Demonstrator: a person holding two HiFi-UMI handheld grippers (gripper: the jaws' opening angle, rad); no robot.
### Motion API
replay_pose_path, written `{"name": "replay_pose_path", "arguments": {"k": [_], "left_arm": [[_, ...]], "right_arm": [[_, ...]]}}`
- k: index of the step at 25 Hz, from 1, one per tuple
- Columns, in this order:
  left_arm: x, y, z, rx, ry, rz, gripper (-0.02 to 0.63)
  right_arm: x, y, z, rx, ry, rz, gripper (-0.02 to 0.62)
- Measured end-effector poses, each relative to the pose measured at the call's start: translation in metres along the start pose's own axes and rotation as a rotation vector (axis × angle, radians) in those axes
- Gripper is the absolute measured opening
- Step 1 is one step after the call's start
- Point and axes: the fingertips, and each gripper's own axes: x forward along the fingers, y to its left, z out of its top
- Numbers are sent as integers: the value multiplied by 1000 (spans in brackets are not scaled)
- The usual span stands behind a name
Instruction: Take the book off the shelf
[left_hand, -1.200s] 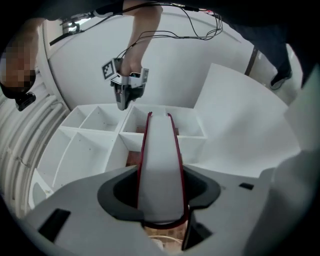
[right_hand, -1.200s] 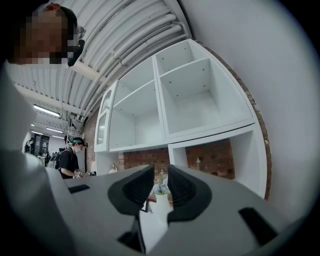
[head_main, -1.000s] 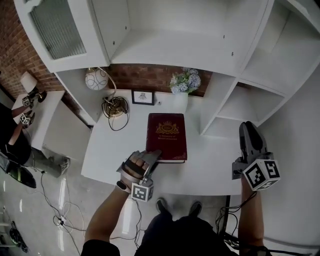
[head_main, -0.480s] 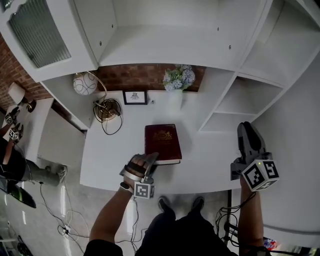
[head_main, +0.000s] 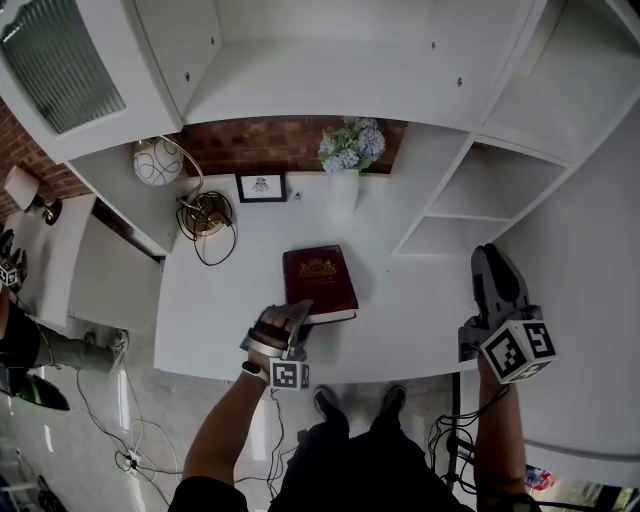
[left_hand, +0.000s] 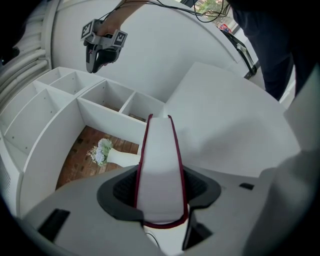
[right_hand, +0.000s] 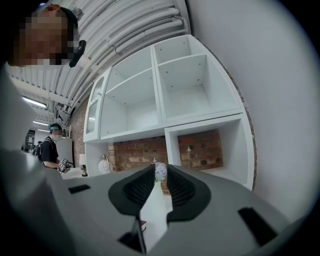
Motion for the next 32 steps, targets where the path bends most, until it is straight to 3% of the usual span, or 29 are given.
{"name": "replay_pose_path", "arguments": {"k": [4, 9, 22, 27, 32], "left_arm": [[4, -12, 1, -48, 17, -59, 230], [7, -26, 6, -191, 50, -201, 268], [7, -59, 20, -456, 165, -519, 308], [2, -52, 29, -527, 189, -521, 308], [-19, -10, 34, -597, 190, -398, 308]], "right_arm": [[-2, 0, -6, 0, 10, 3, 74], [-7, 2, -4, -14, 15, 7, 74], [-3, -10, 1, 0, 19, 89, 72], [1, -12, 3, 6, 18, 127, 71], [10, 5, 18, -2, 5, 185, 71]]}}
